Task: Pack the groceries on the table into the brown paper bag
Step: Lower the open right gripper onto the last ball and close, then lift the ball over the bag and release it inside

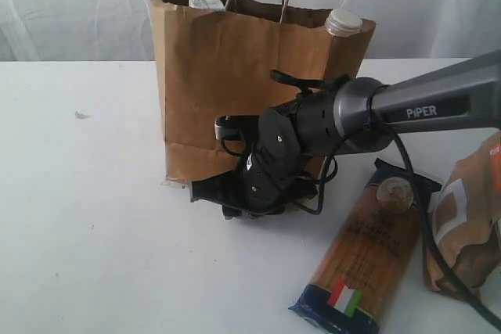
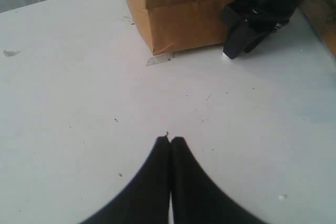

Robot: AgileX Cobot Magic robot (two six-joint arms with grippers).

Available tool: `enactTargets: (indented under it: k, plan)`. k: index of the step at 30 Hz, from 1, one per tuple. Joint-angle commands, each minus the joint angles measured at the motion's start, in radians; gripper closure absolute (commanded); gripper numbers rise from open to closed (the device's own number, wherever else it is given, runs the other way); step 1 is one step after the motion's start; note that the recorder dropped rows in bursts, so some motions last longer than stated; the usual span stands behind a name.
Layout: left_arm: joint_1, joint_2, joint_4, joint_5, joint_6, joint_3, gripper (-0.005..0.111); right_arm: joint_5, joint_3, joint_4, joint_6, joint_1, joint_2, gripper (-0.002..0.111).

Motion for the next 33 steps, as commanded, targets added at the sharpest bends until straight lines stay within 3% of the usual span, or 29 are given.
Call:
enactTargets:
  k: [1, 27, 30, 33]
  plan:
    - [0.001, -0.005, 0.001, 0.004, 0.004, 0.005, 0.107, 0.008, -0.002, -0.005, -0.013, 0.016, 0.015, 0.068]
    - [0.001, -0.005, 0.001, 0.004, 0.004, 0.005, 0.107, -0.002, -0.004, -0.005, -0.013, 0.038, 0.065, 0.069]
    - [0.001, -0.005, 0.001, 0.004, 0.004, 0.005, 0.107, 0.021, -0.004, -0.005, -0.013, 0.038, 0.067, 0.078]
    - [0.001, -0.005, 0.001, 0.004, 0.004, 0.005, 0.107, 0.045, -0.004, -0.005, -0.013, 0.038, 0.060, 0.094]
